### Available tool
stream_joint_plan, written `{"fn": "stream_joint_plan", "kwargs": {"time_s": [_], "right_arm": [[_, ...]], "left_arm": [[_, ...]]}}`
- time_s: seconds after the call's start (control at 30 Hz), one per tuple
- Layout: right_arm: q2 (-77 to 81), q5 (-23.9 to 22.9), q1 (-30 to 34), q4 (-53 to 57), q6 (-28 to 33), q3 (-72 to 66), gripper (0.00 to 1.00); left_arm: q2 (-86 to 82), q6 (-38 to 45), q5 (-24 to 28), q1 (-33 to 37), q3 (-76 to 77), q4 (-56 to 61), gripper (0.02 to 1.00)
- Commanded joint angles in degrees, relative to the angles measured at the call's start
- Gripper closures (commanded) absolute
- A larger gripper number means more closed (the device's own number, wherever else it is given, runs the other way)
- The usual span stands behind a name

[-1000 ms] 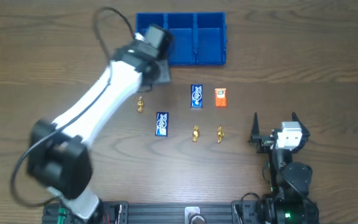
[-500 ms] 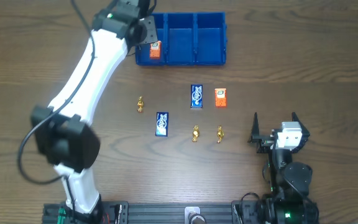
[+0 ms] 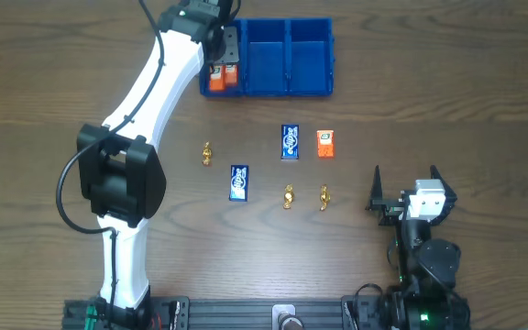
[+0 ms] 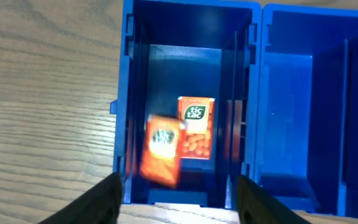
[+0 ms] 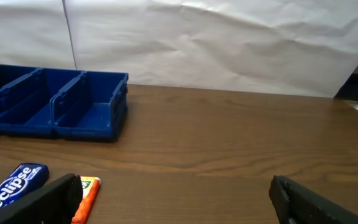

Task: Sort Candies Into Trays

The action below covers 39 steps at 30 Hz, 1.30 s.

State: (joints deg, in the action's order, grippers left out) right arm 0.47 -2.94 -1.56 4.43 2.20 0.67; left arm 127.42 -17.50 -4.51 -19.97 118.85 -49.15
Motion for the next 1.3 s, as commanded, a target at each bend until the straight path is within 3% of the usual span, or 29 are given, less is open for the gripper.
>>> {"fn": "stream_joint_plan", "kwargs": {"time_s": [0.03, 0.23, 0.57, 0.7, 1.3], "right_arm": [[-0.3, 0.3, 0.2, 0.1, 0.7, -0.2, 0.003], [-0.3, 0.3, 0.2, 0.2, 0.7, -0.2, 0.003], [-0.3, 0.3, 0.2, 0.1, 0.7, -0.2, 0.003], [-0.3, 0.3, 0.2, 0.1, 0.7, -0.2, 0.003], [-0.3, 0.3, 0.2, 0.1, 0.7, -0.2, 0.003]], "left_arm": [[-1.1, 0.3, 2.7, -1.3, 1.5, -0.3, 0.369], [-3.8, -6.7, 1.3, -11.1, 2.5, -1.9, 0.279], [3.1, -23.7, -2.2, -29.0, 2.4, -6.0, 0.281], [6.9, -26.9, -3.0, -31.2, 2.4, -5.8, 0.283], [14.7, -27.6, -1.3, -31.8, 2.4, -2.6, 0.310]]}}
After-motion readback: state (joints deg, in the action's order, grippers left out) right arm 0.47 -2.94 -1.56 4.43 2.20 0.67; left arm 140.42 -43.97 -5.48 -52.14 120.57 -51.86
